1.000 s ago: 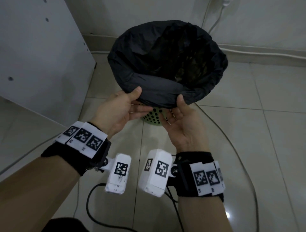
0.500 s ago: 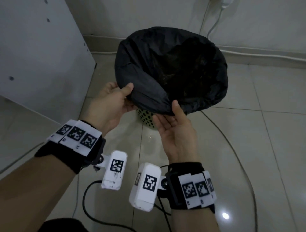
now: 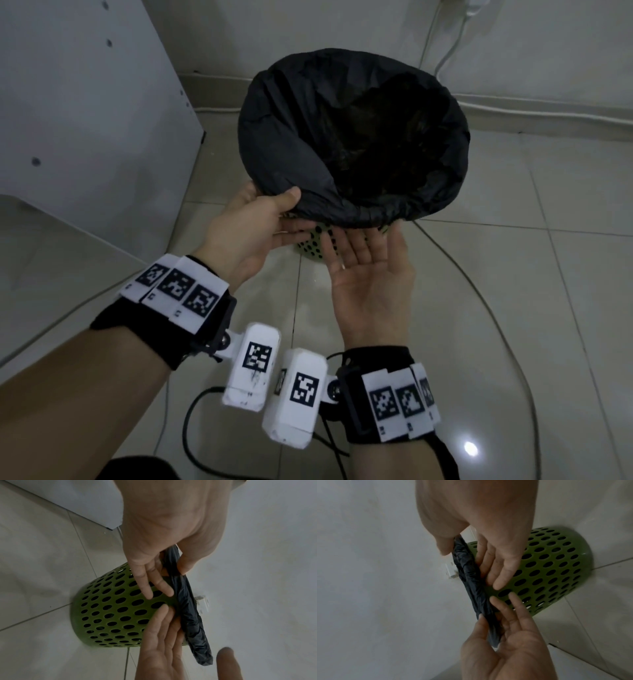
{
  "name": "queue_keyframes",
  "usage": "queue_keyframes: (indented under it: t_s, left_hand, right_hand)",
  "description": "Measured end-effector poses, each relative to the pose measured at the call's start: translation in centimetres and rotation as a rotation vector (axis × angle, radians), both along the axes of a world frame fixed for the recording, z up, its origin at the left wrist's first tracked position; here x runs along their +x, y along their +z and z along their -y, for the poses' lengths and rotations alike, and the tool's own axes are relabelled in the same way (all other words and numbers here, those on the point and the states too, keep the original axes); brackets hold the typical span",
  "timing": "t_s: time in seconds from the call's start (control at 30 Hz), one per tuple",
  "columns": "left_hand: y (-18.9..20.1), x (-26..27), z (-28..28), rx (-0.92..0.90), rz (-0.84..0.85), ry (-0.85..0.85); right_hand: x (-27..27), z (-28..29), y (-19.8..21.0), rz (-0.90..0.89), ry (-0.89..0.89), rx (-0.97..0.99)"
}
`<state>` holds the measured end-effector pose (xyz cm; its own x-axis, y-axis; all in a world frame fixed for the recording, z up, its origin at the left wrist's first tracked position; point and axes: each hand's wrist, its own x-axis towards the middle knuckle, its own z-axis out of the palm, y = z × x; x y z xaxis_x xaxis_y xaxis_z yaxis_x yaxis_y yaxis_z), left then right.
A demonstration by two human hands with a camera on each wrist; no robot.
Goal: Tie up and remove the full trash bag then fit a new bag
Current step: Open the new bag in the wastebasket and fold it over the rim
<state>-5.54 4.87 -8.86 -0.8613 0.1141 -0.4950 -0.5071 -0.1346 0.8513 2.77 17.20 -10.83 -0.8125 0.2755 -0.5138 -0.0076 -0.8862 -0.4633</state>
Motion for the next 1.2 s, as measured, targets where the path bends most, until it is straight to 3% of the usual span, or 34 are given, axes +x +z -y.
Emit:
queue_keyframes:
  t_s: [0.1,0.27,0.43,0.67,0.77,0.87,0.93,1.07,1.13,1.2]
  left_hand:
    - [0.1,-0.2,-0.2,-0.001,0.0,0.01]
    - [0.3,-0.1,-0.4,0.032,0.02,0.03]
    - [0.3,-0.2,0.4,0.081,0.029,0.063]
    - [1.2,-0.9,1.2,0.011,-0.003,0.048]
    - [1.3,-0.6,1.0,-0.038,-0.034,0.067]
    - [1.4,-0.6,1.3,-0.145,-0.083,0.043]
    - [1.4,-0.6,1.7,-0.23,-0.112,-0.021]
    - [1.8,0.3,1.7,-0.221,-0.175,-0.136]
    - [2.1,1.0,1.4,-0.23,-0.249,-0.21]
    - [2.3,1.5,1.4,-0.233,-0.316,-0.27]
  right_hand:
    - [-1.0,-0.1,0.5,0.079,0.003,0.1]
    - [-1.8,-0.3,0.7,0.133,-0.016,0.093]
    - [-0.4,-0.2,0.8,0.15,0.118,0.173]
    - [-0.3,-3.2,0.7,0.146,0.012,0.24]
    - [0.3,-3.0,1.1,0.165,0.153,0.294]
    - [2.3,-4.9,2.6,0.291,0.299,0.711]
    - [3.3,-7.0,5.1,0.334,0.205,0.998]
    - [1.5,-8.8,12.0,0.11,0.072,1.197]
    - [-1.7,-8.2,13.6,0.005,0.219,1.249]
    - [-5.5,-6.7,12.1,-0.032,0.462,1.432]
